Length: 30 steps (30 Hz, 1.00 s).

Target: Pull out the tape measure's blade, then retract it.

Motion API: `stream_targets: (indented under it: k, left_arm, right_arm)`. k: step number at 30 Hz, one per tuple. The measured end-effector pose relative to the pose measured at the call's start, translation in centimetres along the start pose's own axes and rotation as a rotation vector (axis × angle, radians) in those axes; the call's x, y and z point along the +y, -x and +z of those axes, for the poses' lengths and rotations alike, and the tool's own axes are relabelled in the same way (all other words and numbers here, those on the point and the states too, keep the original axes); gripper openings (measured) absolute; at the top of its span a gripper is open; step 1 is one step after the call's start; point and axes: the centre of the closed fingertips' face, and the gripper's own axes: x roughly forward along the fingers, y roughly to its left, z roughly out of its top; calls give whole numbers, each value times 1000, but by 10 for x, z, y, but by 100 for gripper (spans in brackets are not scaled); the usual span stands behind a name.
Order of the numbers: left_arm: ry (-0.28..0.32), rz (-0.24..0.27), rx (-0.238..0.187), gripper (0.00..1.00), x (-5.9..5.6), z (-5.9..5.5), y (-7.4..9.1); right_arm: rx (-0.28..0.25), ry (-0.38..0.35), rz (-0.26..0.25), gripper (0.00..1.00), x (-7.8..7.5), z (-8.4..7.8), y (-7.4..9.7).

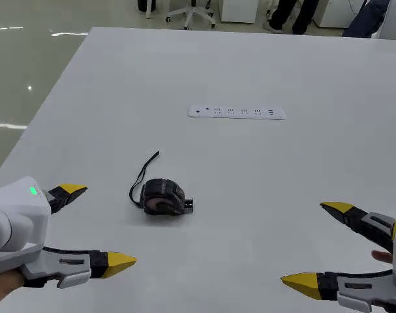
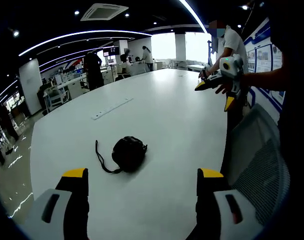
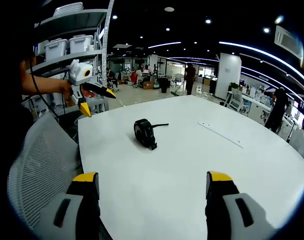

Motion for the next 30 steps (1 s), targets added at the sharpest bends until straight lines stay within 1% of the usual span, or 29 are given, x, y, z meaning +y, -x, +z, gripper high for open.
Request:
stream_targets:
  k: [9,19,22,30]
  left_arm:
    - [-33,-34,15,85,7,2,-11]
    - [-78,-74,44,82,13,0,-22]
    - [-94,-89,50,81,15,0,-25]
    - [-140,-125,67,77,20,1,-32]
  right_arm:
    - [12,30,31,87,-6,1,-7]
    - [13,58,69,81,-9,7,-17]
    - [15,79,90,78,-9,8,-21]
    - [4,117,122,72,-12,14,-30]
